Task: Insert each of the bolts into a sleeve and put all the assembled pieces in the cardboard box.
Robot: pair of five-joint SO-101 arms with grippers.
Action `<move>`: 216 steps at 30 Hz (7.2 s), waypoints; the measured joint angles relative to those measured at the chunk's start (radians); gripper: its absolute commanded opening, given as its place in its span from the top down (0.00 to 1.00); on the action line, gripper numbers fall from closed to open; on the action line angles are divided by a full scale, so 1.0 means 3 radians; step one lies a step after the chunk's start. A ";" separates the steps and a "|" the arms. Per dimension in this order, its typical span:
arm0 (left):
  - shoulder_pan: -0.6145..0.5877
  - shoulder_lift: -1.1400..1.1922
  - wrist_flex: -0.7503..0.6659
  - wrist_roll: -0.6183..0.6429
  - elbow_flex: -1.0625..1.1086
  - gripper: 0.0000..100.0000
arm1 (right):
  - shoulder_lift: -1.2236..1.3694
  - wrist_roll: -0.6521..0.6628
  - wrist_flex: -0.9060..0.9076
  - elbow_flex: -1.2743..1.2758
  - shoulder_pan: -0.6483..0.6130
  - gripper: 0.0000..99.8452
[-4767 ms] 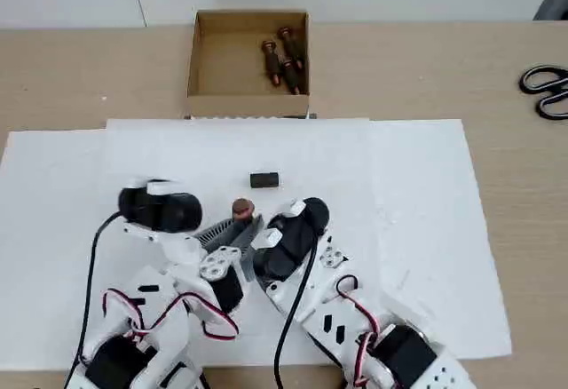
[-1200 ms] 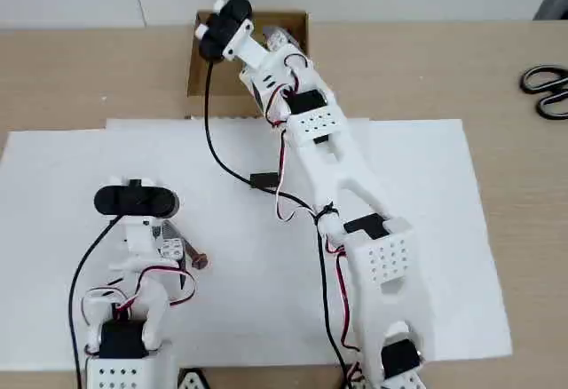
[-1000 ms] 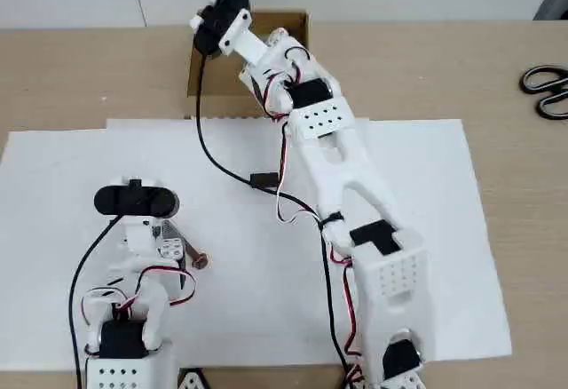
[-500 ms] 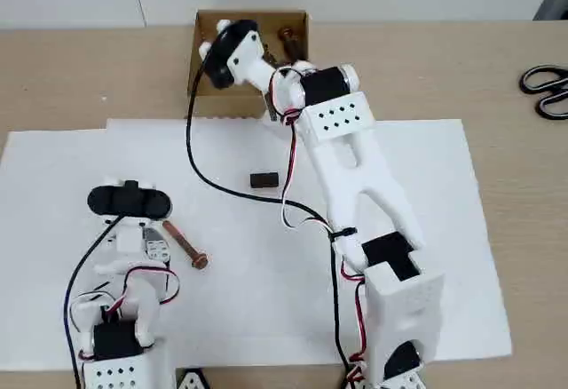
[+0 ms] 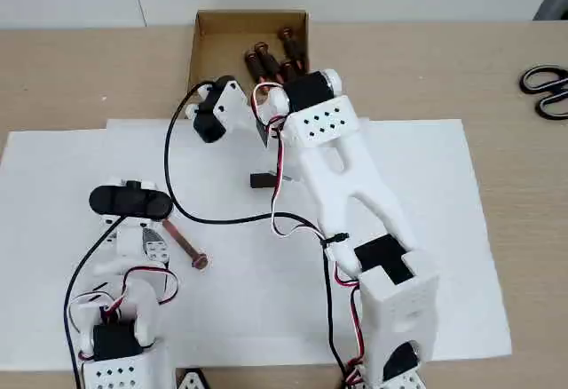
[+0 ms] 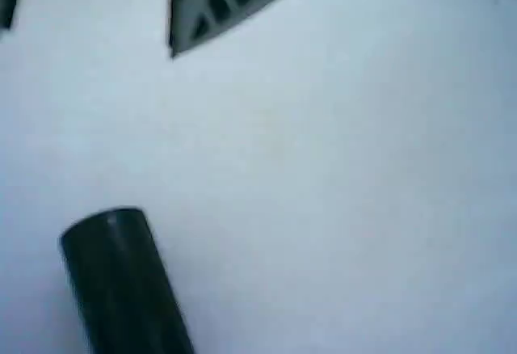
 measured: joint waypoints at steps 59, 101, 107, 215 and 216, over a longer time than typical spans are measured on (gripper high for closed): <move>-0.0363 0.0000 -0.0118 0.0174 0.0031 0.99 | 0.1115 0.0578 -0.0363 -0.0598 -0.0113 1.00; -0.0317 0.3943 0.2041 -0.0046 -0.4127 0.99 | -0.3601 -0.1473 0.0061 0.3125 0.1949 1.00; -0.0041 0.4716 0.2342 0.0210 -0.4455 0.99 | -0.4087 -0.1473 0.0061 0.3560 0.2199 1.00; 0.0721 0.5882 0.2209 0.4925 -0.5554 0.99 | -0.4537 -0.1473 0.0061 0.3785 0.2230 1.00; 0.0650 0.5907 0.2138 0.5022 -0.5559 0.99 | -0.4537 -0.1473 0.0061 0.3785 0.2230 1.00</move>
